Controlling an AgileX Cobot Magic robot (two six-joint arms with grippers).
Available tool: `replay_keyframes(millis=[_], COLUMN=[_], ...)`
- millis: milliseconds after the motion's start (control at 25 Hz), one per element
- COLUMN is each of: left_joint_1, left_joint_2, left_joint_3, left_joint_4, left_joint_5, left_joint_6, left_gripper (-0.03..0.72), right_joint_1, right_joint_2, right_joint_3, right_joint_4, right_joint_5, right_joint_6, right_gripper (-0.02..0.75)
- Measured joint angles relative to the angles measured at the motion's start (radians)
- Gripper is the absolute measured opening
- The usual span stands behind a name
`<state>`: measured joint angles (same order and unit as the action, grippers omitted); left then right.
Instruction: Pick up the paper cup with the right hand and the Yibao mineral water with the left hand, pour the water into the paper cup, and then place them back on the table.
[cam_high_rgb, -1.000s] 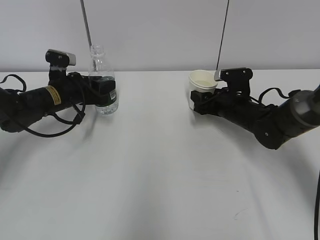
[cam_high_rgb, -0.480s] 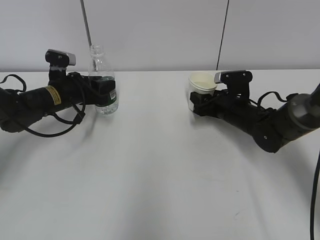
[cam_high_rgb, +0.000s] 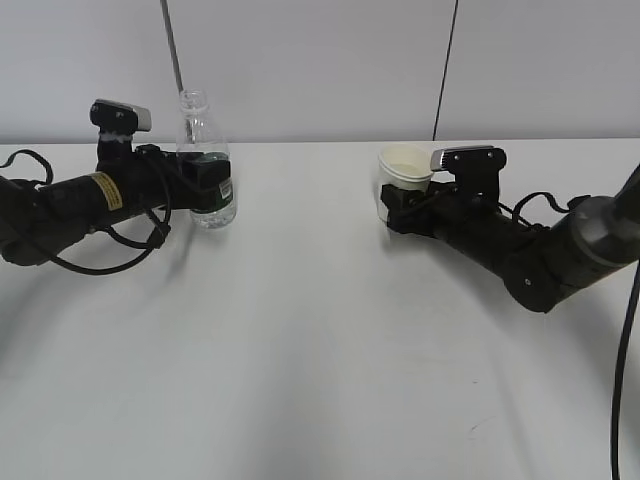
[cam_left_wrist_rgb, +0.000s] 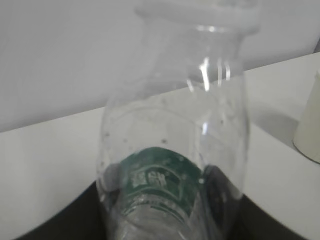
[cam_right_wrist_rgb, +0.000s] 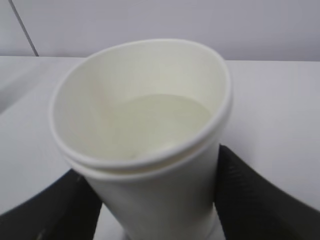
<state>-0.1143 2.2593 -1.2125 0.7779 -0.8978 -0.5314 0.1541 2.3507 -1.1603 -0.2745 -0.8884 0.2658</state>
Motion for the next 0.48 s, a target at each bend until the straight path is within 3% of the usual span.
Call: replay_keyframes(millis=[480], left_joint_1=[0.000], left_joint_2=[0.000], left_joint_3=[0.000], left_joint_4=[-0.004], left_joint_5=[0.000], left_joint_6=[0.000], left_gripper=[0.322], right_joint_1=[0.000], right_joint_2=[0.006], right_joint_3=[0.000], right_joint_4=[0.002], right_joint_5=[-0.015], right_joint_6=[-0.002], right_gripper=[0.503])
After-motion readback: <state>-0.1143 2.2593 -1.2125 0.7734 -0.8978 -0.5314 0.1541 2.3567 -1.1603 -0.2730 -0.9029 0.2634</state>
